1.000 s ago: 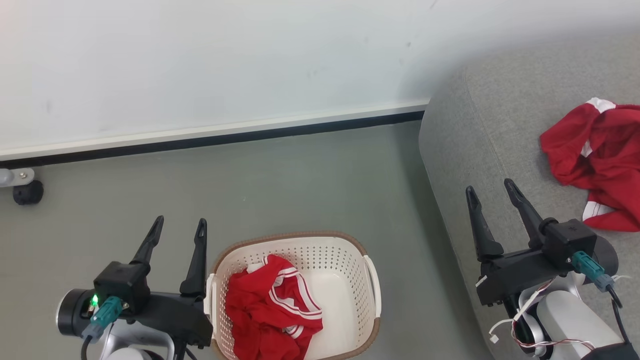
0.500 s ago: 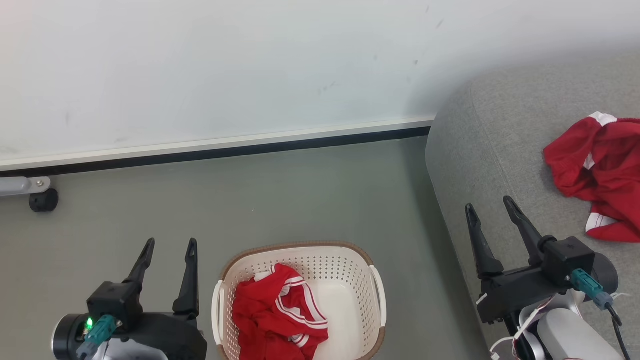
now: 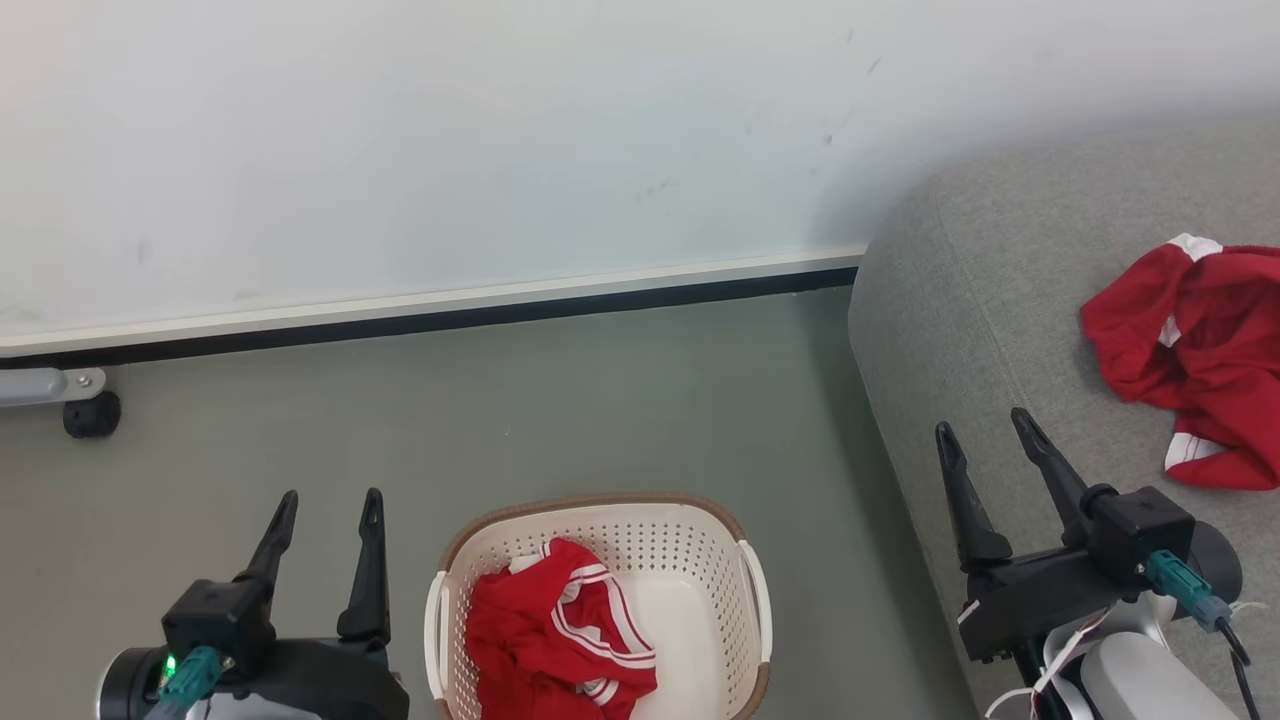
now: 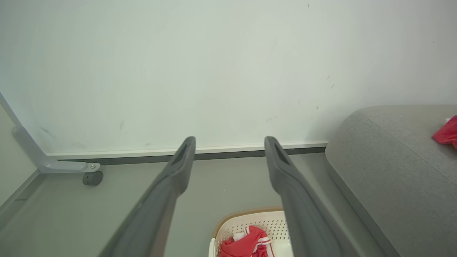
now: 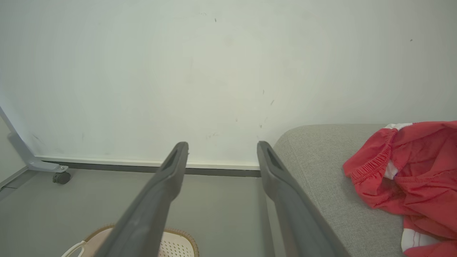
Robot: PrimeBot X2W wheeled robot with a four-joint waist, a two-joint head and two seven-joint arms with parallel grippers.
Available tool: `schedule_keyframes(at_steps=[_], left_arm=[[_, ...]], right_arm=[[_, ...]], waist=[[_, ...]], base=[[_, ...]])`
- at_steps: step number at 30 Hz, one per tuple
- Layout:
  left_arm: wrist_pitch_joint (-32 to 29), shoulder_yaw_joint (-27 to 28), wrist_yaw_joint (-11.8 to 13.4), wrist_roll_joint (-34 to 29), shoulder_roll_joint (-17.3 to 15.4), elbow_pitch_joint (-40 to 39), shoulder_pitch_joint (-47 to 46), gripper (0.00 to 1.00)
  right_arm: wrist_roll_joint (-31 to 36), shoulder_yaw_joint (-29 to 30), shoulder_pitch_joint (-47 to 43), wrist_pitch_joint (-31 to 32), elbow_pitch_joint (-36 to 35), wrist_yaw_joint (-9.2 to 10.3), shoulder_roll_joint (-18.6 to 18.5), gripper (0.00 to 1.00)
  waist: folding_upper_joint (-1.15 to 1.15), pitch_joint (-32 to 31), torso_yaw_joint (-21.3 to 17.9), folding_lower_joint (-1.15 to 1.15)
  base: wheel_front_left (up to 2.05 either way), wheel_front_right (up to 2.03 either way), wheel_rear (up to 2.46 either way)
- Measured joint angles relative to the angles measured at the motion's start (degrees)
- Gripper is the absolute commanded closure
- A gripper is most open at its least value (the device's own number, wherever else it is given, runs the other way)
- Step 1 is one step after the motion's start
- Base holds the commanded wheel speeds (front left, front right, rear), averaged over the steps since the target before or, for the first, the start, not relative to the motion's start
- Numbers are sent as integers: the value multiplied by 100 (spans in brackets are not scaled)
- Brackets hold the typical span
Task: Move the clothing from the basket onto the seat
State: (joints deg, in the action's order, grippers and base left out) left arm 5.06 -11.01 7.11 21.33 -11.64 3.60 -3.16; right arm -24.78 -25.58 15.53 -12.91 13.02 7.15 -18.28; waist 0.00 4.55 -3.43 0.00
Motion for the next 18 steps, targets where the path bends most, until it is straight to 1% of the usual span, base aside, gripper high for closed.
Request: schedule_keyframes(at_steps=[18], left_arm=[[-96, 29, 0, -113, 83, -78, 12, 0]], right_arm=[[49, 103, -87, 153, -204, 15, 15, 0]], waist=[[0, 15, -32, 0]], base=[[0, 0, 0]])
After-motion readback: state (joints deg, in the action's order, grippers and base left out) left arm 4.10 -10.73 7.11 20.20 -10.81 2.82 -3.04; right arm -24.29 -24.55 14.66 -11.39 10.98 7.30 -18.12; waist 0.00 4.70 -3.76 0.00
